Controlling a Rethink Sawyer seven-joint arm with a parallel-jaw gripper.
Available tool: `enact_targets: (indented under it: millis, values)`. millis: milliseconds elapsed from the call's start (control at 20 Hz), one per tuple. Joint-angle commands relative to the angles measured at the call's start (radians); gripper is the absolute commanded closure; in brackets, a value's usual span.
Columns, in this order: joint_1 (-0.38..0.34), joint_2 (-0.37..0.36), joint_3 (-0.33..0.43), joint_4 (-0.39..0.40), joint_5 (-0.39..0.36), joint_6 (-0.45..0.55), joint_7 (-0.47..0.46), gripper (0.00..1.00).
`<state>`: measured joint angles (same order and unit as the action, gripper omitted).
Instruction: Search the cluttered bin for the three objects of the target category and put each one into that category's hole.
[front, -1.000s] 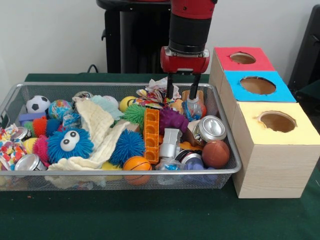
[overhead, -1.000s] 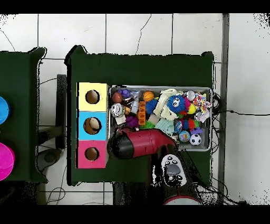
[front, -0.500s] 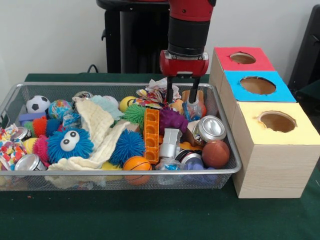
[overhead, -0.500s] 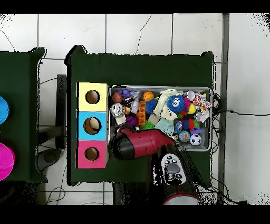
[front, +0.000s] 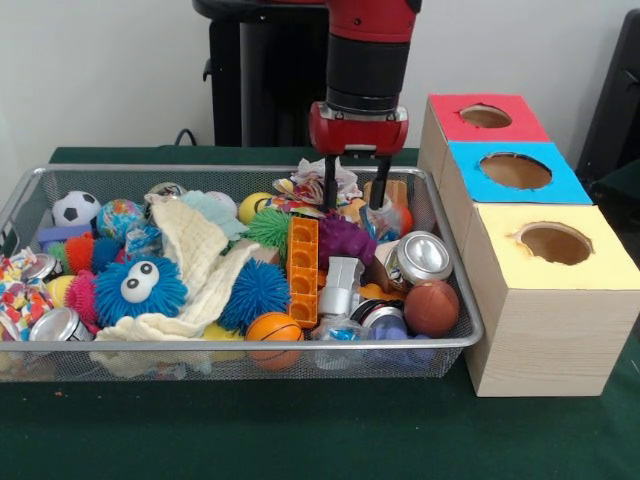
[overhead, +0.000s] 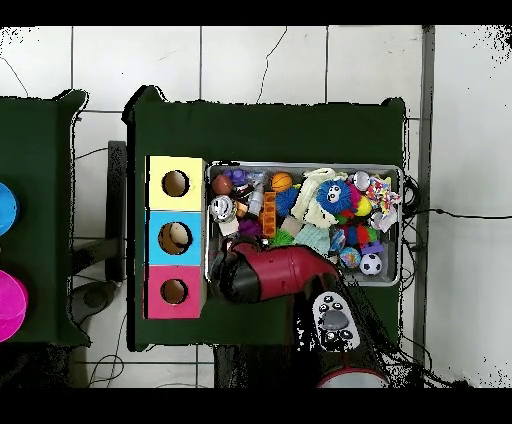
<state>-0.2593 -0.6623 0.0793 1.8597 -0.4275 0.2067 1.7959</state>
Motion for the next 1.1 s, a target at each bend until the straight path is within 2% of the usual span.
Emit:
enact_targets:
  millis: [50, 350, 600, 800, 1100]
  values:
    - [-0.044, 0.009, 0.069, 0.07, -0.043, 0.03, 0.022, 0.0]
    - [-0.065, -0.091, 0.137, 0.104, 0.026, 0.136, 0.002, 0.0]
    - [-0.065, -0.117, 0.153, 0.124, 0.039, 0.152, 0.019, 0.0]
    - [-0.042, -0.099, 0.135, 0.132, 0.022, 0.12, 0.046, 0.0]
    - [0.007, -0.035, 0.064, 0.137, -0.025, 0.021, 0.097, 0.0]
